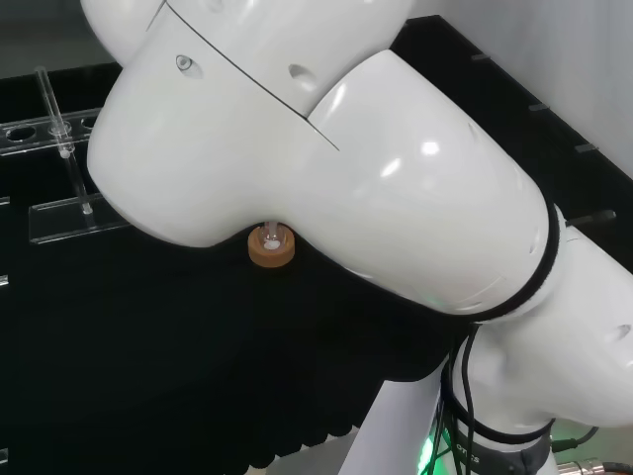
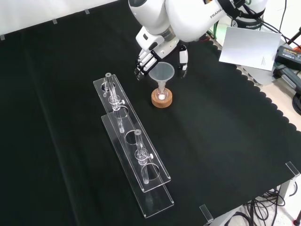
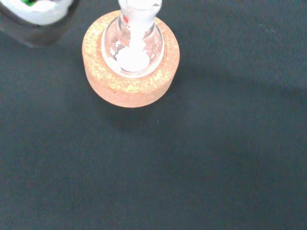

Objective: Remove the funnel from the round-bottom flask.

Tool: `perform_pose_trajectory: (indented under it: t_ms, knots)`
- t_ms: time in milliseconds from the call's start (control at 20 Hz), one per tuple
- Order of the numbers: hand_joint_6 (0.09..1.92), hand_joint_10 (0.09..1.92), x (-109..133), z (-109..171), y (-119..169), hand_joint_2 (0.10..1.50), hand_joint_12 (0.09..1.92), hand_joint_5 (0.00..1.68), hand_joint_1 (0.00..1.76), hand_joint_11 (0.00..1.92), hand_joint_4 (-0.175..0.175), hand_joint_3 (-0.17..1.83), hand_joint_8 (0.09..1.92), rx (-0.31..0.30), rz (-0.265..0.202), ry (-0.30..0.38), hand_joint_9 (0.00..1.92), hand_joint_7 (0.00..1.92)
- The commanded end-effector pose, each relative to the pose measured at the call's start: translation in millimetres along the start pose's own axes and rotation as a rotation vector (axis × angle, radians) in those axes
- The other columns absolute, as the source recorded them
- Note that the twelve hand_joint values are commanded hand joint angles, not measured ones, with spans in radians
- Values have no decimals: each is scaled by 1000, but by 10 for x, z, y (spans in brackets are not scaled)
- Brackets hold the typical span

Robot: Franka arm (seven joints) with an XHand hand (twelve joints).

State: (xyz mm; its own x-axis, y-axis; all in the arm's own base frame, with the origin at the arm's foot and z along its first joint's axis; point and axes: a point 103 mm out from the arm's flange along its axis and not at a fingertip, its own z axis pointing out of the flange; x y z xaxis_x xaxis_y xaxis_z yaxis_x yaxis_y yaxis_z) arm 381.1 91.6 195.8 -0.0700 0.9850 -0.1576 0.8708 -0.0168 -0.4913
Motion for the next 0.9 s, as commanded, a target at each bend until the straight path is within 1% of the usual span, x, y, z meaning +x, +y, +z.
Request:
perform_pose_trajectory:
  t_ms: [50, 200, 550, 750, 900]
  knots:
    - [87, 857, -16, 39, 84, 633, 1433, 76, 816, 428, -47, 327, 425, 6, 11, -8, 178, 0]
    - [87, 844, -14, 41, 91, 624, 1429, 90, 830, 435, -48, 362, 479, 7, 15, -10, 213, 0]
    - [87, 750, -21, 71, 158, 587, 1405, 150, 851, 471, -51, 478, 640, 23, 22, -28, 374, 0]
    - [87, 642, -15, 91, 173, 589, 1362, 219, 866, 522, -56, 531, 696, 14, 24, -32, 535, 59]
    - [87, 570, -10, 81, 161, 599, 1325, 301, 870, 572, -57, 557, 699, -9, 27, -42, 698, 158]
